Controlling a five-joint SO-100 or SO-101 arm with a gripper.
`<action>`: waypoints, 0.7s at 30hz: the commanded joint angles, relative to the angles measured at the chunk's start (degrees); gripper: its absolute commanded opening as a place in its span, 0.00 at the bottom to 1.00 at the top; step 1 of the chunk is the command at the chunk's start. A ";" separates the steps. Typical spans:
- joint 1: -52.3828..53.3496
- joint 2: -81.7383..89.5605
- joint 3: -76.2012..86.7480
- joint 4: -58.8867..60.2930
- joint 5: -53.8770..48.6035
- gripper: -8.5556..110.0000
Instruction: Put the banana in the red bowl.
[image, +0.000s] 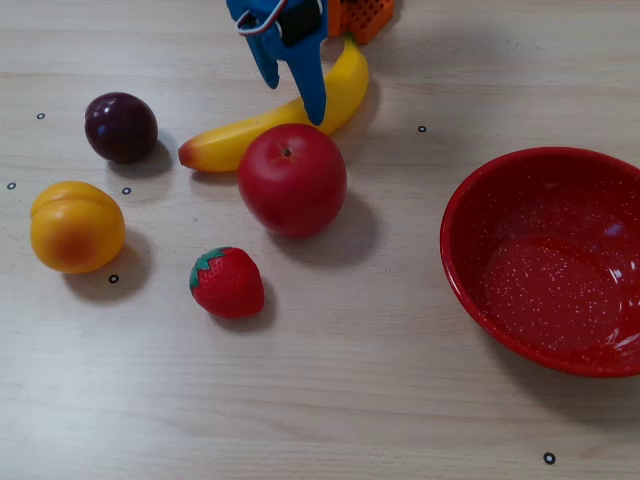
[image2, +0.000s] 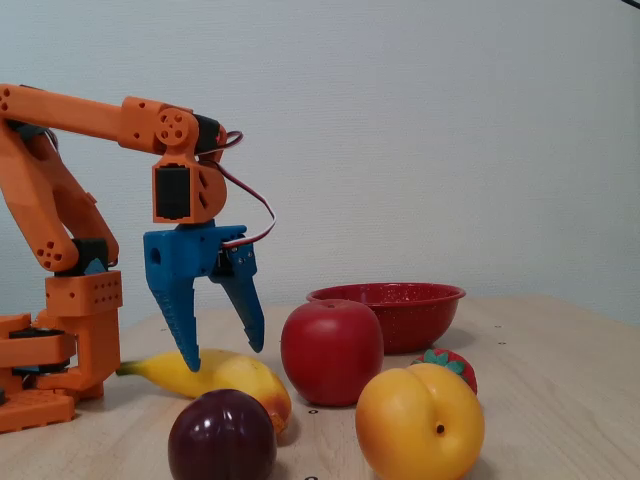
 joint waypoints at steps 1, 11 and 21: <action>1.41 0.44 -0.70 -1.41 -1.49 0.38; 1.58 -2.29 5.27 -11.87 -3.25 0.40; 2.55 -3.08 12.13 -22.06 -3.69 0.36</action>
